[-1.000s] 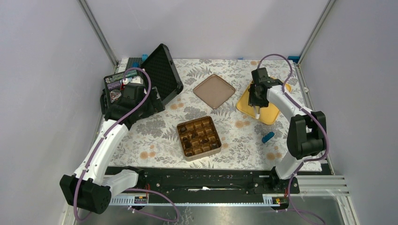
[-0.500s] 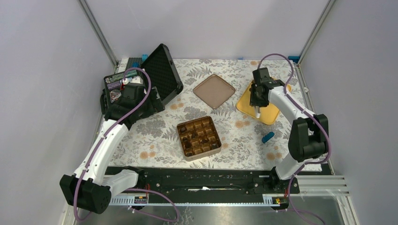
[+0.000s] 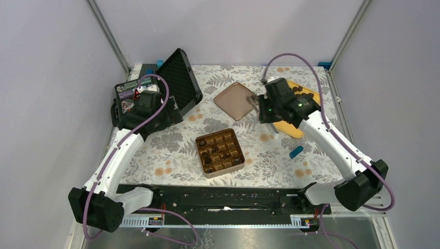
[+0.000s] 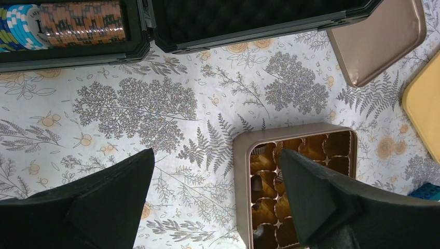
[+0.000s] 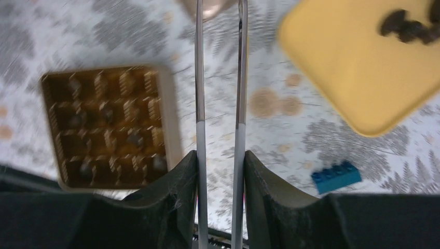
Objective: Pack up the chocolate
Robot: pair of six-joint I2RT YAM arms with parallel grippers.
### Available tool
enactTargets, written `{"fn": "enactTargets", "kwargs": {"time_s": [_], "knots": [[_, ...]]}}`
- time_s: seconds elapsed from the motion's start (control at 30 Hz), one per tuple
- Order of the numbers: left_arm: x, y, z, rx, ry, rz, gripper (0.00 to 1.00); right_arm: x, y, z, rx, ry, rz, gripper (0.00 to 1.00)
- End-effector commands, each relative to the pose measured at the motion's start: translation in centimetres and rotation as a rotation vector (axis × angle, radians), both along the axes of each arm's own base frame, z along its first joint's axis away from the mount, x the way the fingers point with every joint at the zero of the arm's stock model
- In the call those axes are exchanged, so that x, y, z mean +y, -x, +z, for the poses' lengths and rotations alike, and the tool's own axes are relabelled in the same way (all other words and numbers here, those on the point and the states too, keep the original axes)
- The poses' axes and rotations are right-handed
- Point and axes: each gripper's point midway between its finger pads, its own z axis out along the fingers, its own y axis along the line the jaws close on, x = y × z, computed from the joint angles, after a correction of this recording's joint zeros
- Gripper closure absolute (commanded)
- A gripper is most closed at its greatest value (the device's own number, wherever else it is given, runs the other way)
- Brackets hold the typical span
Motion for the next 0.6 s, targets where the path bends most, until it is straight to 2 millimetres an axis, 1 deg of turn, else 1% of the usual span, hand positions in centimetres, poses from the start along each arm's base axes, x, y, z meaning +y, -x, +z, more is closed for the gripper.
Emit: {"fn": "enactTargets", "kwargs": {"time_s": [0.0,0.1,0.17,0.2,0.27,0.37,0.57], "knots": [[0.6,-1.8,2.8,-0.083,-0.002,0.026,0.01,5.7,3.8,1.3,0.021,-0.040,0.194,0.82],[0.9,-2.1,2.8,-0.066,0.018,0.046,0.01,9.8,6.6,0.1,0.064,-0.044,0.316,0.81],[1.3,-2.1,2.5,-0.046,0.019,0.062,0.01,12.2,8.6,-0.8,0.089,-0.040,0.397,0.80],[1.5,-2.0,2.3,-0.039,0.016,0.066,0.01,12.9,9.3,-1.2,0.097,-0.034,0.424,0.80],[1.7,-1.8,2.3,-0.034,0.012,0.067,0.01,13.9,10.3,-1.8,0.108,-0.021,0.467,0.79],[1.6,-1.4,2.4,-0.041,0.017,0.057,0.01,14.5,11.0,-2.3,0.120,-0.013,0.498,0.78],[0.4,-0.7,1.7,-0.035,0.070,0.000,0.01,15.4,10.8,-3.3,0.125,-0.009,0.501,0.78]]}}
